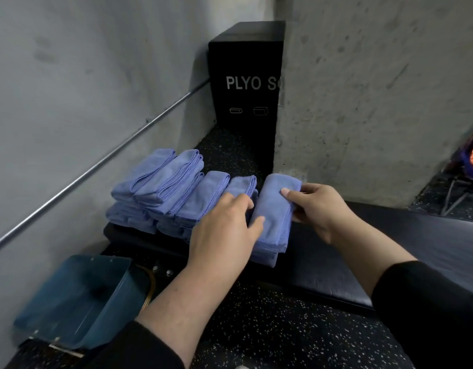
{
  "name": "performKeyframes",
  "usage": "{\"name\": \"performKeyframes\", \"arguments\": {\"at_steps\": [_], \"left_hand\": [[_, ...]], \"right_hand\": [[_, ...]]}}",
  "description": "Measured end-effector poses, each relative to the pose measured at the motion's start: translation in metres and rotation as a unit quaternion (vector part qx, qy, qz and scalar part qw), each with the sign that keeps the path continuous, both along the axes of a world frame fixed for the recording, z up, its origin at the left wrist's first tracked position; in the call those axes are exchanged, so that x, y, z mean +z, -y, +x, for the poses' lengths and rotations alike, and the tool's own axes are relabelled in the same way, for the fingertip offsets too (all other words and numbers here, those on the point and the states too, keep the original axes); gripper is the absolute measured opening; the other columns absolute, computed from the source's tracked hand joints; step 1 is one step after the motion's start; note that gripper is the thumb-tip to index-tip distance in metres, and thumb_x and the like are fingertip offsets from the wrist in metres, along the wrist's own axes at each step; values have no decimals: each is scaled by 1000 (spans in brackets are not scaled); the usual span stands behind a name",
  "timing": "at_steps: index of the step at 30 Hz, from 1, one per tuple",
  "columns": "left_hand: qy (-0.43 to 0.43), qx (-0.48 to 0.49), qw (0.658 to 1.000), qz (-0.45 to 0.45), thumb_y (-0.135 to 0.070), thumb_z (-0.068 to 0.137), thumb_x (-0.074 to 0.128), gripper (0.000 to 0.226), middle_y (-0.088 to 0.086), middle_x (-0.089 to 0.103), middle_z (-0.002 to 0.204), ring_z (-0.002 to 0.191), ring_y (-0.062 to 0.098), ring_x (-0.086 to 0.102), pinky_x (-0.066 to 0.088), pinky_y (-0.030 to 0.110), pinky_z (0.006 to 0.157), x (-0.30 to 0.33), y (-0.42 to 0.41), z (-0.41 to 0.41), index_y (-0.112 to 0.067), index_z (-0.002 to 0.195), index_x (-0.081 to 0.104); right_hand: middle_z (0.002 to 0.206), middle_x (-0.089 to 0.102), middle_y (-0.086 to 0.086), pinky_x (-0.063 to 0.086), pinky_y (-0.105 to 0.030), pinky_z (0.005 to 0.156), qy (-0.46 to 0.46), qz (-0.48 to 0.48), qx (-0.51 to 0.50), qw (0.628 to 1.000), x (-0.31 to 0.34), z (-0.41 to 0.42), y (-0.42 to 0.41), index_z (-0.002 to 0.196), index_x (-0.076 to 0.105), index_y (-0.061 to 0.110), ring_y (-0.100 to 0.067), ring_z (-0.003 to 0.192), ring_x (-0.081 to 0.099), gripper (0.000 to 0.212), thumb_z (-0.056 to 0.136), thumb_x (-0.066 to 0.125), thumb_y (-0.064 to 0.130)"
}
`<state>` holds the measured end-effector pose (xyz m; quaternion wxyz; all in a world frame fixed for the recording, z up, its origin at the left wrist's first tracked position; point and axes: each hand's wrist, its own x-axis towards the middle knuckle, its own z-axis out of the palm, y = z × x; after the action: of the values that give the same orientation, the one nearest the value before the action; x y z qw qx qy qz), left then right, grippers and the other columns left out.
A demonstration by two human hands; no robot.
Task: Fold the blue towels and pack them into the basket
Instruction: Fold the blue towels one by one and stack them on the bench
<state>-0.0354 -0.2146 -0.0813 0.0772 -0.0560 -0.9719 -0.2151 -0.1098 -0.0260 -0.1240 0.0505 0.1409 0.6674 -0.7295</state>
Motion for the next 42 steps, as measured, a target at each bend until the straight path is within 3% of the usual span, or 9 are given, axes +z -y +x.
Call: {"name": "performKeyframes", "arguments": {"at_steps": [3,7,11,15,20,22,30,37,42], "left_hand": [[-5,-59,998,-38,-42,100,50,26,-13,53,129,102,19,62,50,37,77,-4,0,0,-29,119,61],[95,-99,986,-95,-33,102,42,32,-16,39,152,119,20,60,52,39,90,-16,-4,-3,-28,129,58],[127,-109,976,-138,-28,102,41,34,-12,31,160,124,26,58,51,42,94,-21,-8,-4,-25,134,54],[130,-111,973,-156,-28,102,40,37,-8,32,159,125,29,58,50,44,95,-18,-10,-2,-28,138,49],[97,-89,980,-150,-26,102,39,32,-7,44,146,113,29,63,50,43,85,-13,-13,0,-26,131,52],[64,-87,987,-115,-26,102,39,30,-8,50,140,108,30,64,51,43,81,-10,-16,1,-27,128,53],[-48,-94,994,33,-35,103,45,31,-10,62,129,105,21,64,51,39,85,-2,-53,6,-30,129,62],[-52,-140,986,68,-36,102,47,28,-13,63,119,99,16,62,52,38,81,-1,-118,15,-32,124,63],[-18,-186,981,49,-36,102,46,29,-11,62,122,109,19,60,51,40,87,-7,-173,22,-30,125,63]], "right_hand": [[96,76,-18,62,-38,69,-4,94,3,996,-13,-11,8,97,75,7,-21,74,68,21,86,79,24],[82,76,-8,61,-46,74,-40,264,-5,964,-24,-16,14,92,76,12,-17,72,70,27,83,78,38],[120,62,-2,51,-38,89,-116,449,-19,886,-24,-10,16,127,60,21,-23,108,61,50,85,75,43],[128,53,5,40,-44,96,-239,519,45,819,-24,-7,14,111,69,27,-22,116,48,21,93,66,38],[146,49,4,32,-52,111,-223,478,82,846,-30,1,9,115,71,30,-19,138,39,23,97,60,40],[147,48,3,32,-47,115,-249,452,68,854,-21,4,4,118,70,26,-16,140,38,27,98,57,39],[137,54,12,35,-18,106,-271,425,31,863,5,37,-42,125,66,22,-2,127,48,28,100,57,33],[132,57,13,44,-25,102,-222,445,30,867,15,78,-113,122,66,25,-3,122,53,28,100,54,39],[125,61,10,43,-24,100,-133,495,43,858,19,124,-175,122,67,22,-8,114,58,29,99,58,38]]}}
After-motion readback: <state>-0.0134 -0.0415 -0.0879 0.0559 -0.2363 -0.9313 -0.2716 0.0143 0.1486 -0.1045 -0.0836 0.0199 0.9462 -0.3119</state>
